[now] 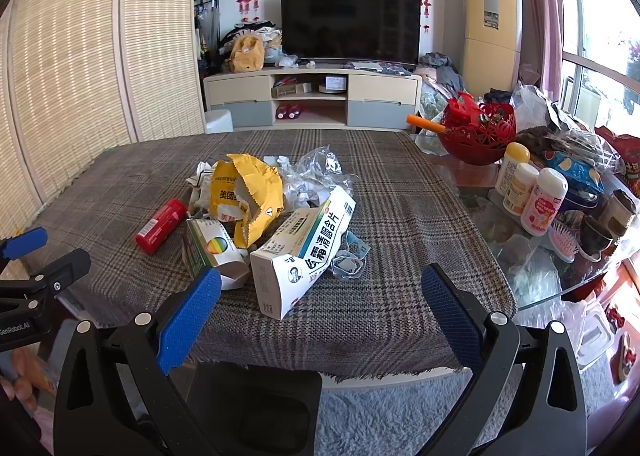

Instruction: Collect trash

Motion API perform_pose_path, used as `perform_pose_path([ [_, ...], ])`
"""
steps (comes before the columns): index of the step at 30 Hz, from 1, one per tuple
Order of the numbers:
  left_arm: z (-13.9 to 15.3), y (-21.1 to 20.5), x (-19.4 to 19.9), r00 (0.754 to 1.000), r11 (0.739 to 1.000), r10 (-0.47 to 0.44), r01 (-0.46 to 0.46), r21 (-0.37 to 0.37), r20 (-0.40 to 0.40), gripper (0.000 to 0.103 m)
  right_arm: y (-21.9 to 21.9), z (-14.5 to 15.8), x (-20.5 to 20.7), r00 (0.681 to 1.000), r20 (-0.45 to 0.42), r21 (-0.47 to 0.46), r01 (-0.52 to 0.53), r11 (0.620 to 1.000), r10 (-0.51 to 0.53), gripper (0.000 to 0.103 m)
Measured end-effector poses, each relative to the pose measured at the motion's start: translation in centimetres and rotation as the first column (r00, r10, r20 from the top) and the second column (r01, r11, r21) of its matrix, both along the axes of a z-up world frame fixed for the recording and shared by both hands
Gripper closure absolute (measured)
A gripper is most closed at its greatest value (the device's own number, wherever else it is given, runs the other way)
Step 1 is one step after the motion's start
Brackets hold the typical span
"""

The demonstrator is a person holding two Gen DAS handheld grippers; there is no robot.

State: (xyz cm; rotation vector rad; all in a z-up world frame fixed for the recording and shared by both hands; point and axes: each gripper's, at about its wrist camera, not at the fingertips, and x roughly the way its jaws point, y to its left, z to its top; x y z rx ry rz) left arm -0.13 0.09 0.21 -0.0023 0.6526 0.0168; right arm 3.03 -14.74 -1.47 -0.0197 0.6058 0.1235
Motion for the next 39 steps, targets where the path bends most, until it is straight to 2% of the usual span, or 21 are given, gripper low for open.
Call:
perform_pose_path([
  [39,-0.32,-0.02,0.13,1.000,1.000,-0.001,0.001,0.007,-0.007,0.008,-0.23,-0.12,0.25,1.000,-0.029,0.009,-0.005,1.000,0.005,0.003],
])
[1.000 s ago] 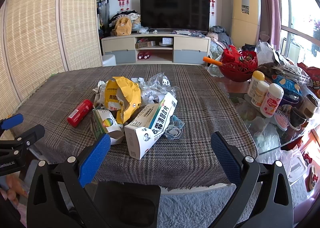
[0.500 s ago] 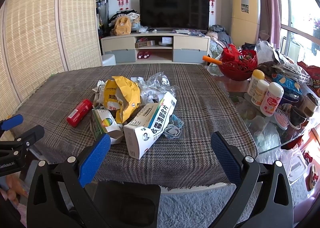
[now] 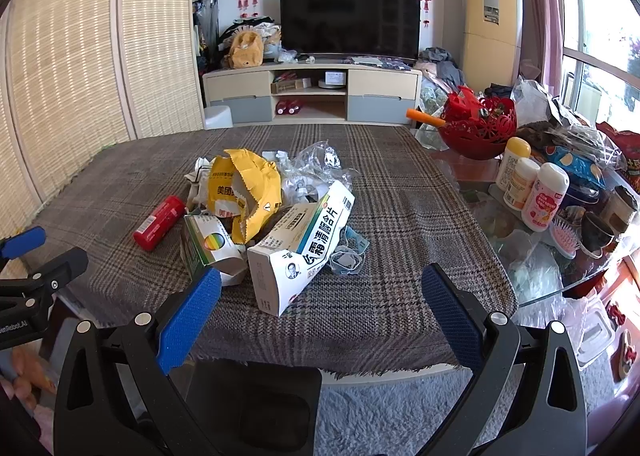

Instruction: Collect trash

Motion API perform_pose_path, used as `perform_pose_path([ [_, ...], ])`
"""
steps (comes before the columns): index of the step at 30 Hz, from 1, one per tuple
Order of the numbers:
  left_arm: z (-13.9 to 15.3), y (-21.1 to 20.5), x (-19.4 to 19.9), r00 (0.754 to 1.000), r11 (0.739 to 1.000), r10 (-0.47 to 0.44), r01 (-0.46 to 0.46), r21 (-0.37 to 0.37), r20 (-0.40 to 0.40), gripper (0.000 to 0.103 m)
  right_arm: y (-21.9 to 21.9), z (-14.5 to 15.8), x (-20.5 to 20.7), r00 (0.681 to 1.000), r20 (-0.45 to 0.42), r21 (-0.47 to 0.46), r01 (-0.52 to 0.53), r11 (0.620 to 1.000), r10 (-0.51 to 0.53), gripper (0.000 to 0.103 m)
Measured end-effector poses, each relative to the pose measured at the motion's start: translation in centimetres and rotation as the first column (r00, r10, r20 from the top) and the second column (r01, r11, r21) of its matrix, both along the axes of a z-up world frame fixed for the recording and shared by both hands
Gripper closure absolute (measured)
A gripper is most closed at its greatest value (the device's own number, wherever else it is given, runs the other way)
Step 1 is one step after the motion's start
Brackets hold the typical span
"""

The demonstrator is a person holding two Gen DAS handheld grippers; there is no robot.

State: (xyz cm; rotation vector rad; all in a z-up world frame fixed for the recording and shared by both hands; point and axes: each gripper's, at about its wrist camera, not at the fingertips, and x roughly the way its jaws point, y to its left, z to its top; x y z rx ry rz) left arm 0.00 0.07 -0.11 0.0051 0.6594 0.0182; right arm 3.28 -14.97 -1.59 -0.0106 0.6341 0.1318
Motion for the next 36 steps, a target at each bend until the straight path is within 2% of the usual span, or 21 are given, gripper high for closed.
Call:
perform_pose_path([
  [6,0.0,0.3,0.6,1.000,1.000,0.005,-0.005,0.020,-0.013,0.008,-0.8,0.6,1.1,1.000,-0.021,0.020,-0.007,1.000,0.008,0.003],
  [10,0.2,0.7,1.6,1.000,0.998,0.018,-0.017,0.054,-0.021,0.008,-2.0,1.2,2.8,0.998,-0.068,0.070,0.009,0.998,-0.004,0.003],
  [15,1.2,1.6,3.2,0.999,0.998,0.035,-0.034,0.056,-0.016,0.008,-2.8,1.3,5.1,0.993,-0.114,0.067,0.042,0.997,-0.034,0.003],
  [24,-0.1,2.8,8.8,0.990,0.998,0.015,-0.006,0.066,-0.140,0.008,-4.2,-0.4,8.3,0.976,-0.212,0.112,0.075,0.991,-0.050,0.003],
  [27,-1.1,2.2,10.7,0.984,0.996,0.003,0.014,0.092,-0.177,0.008,-4.6,-1.5,9.5,0.967,-0.249,0.112,0.093,0.989,-0.063,0.003],
  [30,-2.3,2.0,12.0,0.977,0.996,-0.001,0.018,0.082,-0.212,0.008,-5.3,-2.9,11.1,0.954,-0.290,0.112,0.109,0.988,-0.073,0.003],
  [32,-3.0,2.1,12.6,0.973,0.997,-0.004,0.023,0.077,-0.229,0.008,-5.4,-3.7,12.1,0.946,-0.319,0.126,0.100,0.987,-0.055,0.012],
  [36,-4.0,2.4,13.3,0.968,0.998,-0.007,0.024,0.064,-0.249,0.008,-5.2,-4.6,13.5,0.934,-0.353,0.107,0.089,0.990,-0.046,0.037],
])
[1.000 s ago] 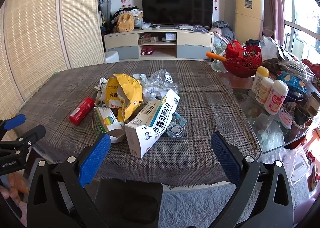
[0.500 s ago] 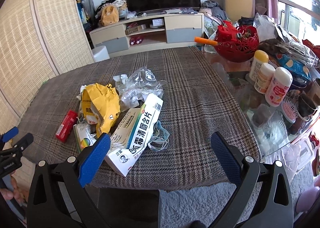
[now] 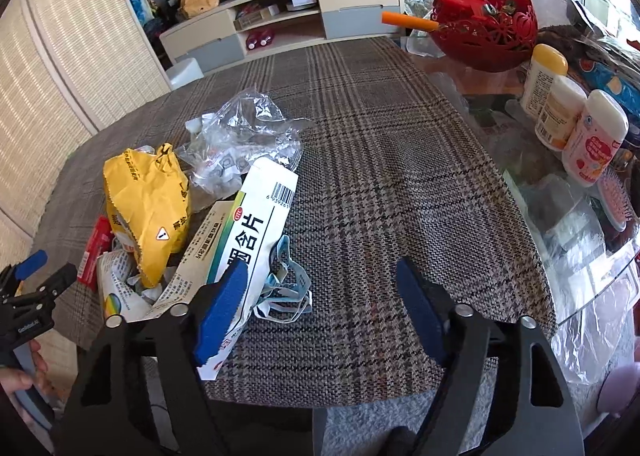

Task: Collect trash
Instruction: 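Grasp the red can with the left tool while the right grasps the plastic piece, then drop the red can into the bin with the left tool while the right drops its piece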

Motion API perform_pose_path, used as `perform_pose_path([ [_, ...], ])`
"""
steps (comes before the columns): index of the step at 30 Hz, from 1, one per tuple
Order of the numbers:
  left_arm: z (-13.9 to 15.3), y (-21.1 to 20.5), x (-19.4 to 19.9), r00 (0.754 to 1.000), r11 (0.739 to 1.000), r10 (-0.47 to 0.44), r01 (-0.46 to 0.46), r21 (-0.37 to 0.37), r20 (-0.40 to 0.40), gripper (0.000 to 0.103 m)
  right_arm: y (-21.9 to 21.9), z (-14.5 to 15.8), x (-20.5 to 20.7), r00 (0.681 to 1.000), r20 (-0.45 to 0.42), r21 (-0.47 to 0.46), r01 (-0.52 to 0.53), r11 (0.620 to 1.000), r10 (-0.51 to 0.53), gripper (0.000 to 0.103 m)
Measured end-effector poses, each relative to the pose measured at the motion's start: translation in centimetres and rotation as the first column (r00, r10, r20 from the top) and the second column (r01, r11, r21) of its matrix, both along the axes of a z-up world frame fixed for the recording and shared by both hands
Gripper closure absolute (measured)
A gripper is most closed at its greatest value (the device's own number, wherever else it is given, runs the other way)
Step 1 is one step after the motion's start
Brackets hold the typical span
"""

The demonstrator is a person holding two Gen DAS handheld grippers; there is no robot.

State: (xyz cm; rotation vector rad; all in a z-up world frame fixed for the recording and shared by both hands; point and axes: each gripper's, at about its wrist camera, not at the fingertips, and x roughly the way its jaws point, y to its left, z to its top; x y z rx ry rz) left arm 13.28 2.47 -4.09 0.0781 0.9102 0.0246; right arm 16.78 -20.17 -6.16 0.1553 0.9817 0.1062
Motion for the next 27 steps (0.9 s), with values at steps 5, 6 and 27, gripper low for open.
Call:
perform_pose_path([
  [5,-1.2,0.4,1.2,0.999,0.999,-0.016,0.015,-0.035,-0.041,0.023,0.0,-0.9,0.6,0.999,-0.039,0.046,-0.022,0.999,0.024,0.058],
  [6,-1.5,0.4,1.5,0.999,0.999,-0.019,0.017,-0.041,-0.047,0.025,0.2,-0.9,0.6,0.999,-0.040,0.045,-0.031,0.999,0.032,0.060],
  [27,-4.2,1.1,2.9,0.992,0.999,-0.015,0.008,-0.052,-0.123,0.072,1.6,-1.0,0.0,0.996,-0.031,0.049,-0.084,0.995,0.085,0.087],
])
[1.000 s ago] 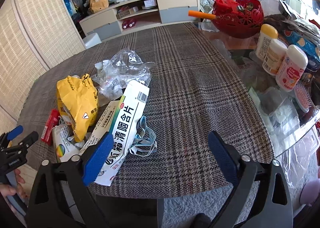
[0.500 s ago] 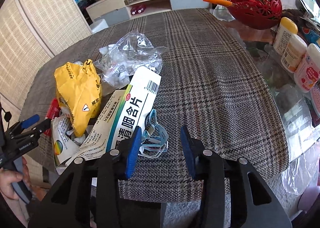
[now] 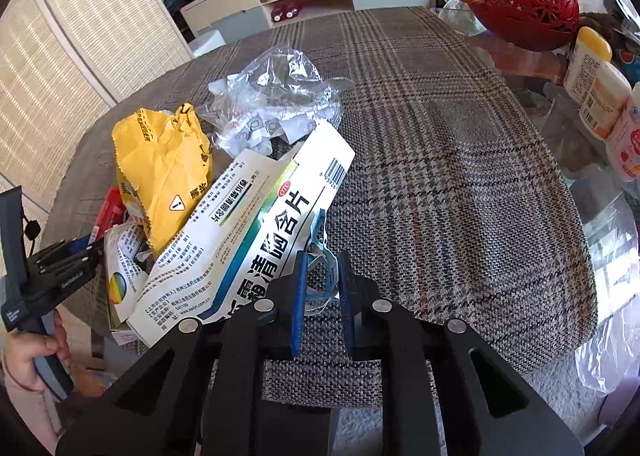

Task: Collect trash
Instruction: 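Drop the red can into the bin with the left tool while the right drops its piece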

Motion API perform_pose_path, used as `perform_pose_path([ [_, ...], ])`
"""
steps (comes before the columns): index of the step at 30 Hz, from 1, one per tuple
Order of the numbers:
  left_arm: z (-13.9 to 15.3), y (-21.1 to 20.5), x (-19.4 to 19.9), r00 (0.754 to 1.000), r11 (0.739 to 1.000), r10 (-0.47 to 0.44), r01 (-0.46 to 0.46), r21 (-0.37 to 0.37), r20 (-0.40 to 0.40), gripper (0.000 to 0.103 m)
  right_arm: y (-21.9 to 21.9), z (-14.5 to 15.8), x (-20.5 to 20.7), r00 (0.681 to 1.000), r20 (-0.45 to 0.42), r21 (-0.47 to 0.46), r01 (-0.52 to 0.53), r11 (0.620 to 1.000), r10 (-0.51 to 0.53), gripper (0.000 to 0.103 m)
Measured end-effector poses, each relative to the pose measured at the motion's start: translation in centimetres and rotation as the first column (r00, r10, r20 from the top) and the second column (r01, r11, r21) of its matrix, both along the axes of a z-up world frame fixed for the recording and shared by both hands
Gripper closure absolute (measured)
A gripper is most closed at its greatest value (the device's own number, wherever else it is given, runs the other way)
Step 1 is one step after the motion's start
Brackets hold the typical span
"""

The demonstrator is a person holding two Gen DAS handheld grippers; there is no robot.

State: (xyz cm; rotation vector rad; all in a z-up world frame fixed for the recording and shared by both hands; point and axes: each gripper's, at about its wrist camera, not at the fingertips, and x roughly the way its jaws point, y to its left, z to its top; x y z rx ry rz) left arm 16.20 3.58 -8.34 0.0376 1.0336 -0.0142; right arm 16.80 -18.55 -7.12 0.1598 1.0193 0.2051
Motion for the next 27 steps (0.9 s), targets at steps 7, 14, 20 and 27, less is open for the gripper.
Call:
perform_pose_path([
  [7,2.4,0.3,-1.7,0.997,1.000,0.009,-0.011,0.018,0.075,0.072,-2.1,2.3,-1.3,0.996,0.072,-0.033,0.050,0.998,-0.048,0.089],
  [14,5.7,-1.0,-7.2,0.988,1.000,-0.028,0.027,0.006,0.149,0.072,-1.6,4.6,-5.9,0.991,0.135,-0.021,-0.023,1.000,0.025,0.089],
  [20,5.9,-2.7,-12.8,0.981,1.000,-0.025,0.028,-0.012,0.194,0.072,0.0,5.2,-9.8,0.982,0.172,-0.035,-0.074,0.997,0.079,0.089],
  [27,4.1,-4.4,-17.7,0.980,0.998,-0.044,0.049,-0.024,0.193,0.072,0.2,3.0,-14.0,0.984,0.155,-0.021,-0.082,0.996,0.085,0.088],
])
